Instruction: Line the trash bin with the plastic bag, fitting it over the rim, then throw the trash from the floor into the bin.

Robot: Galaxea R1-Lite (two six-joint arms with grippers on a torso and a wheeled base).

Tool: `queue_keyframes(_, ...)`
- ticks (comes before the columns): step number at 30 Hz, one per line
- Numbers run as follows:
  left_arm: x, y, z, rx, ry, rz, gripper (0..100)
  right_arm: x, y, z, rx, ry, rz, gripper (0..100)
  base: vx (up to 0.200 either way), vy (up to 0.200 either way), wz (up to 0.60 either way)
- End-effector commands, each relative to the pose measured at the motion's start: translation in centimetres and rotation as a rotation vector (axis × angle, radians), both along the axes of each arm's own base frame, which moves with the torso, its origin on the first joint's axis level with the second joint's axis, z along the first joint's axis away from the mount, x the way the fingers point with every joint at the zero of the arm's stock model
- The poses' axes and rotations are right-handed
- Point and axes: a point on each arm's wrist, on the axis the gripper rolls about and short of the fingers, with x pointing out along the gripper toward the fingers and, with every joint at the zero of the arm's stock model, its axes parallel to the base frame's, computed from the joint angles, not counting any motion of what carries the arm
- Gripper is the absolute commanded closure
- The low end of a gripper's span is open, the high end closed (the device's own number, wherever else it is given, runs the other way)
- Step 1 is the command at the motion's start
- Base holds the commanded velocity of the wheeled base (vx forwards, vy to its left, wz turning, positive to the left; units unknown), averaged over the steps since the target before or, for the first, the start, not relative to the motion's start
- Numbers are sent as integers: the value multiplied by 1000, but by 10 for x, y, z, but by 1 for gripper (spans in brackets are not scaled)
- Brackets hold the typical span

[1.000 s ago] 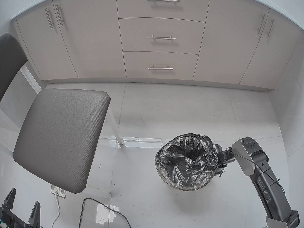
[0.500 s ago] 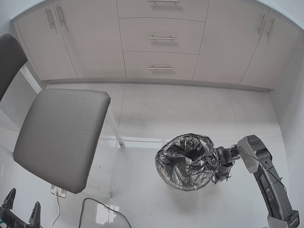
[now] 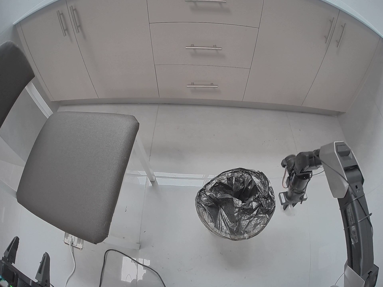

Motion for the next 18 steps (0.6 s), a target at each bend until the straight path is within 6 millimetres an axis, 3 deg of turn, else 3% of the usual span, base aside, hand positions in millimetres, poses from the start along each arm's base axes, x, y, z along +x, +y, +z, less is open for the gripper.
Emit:
queue_keyframes(1, 0, 0, -4, -2, -3, 12, 0, -2, 11, 123, 16, -216, 14, 100, 0, 0, 0)
queue_keyframes(3, 0, 0, -4, -2, -3, 12, 0, -14, 21, 175, 25, -306, 40, 100, 0, 0, 0)
queue_keyframes(9, 0, 0, -4, 16, -2, 3, 0, -59, 59, 266, 66, -424, 141, 100, 0, 0, 0)
queue_keyframes(12, 0, 0, -4, 16, -2, -12, 0, -80, 78, 294, 85, -472, 197, 100, 0, 0, 0)
queue_keyframes(14, 0, 0, -4, 14, -2, -15, 0, -105, 100, 318, 105, -504, 271, 100, 0, 0, 0)
queue_keyframes(18, 0, 0, -4, 8, -5, -11, 0, -137, 129, 335, 116, -493, 373, 100, 0, 0, 0)
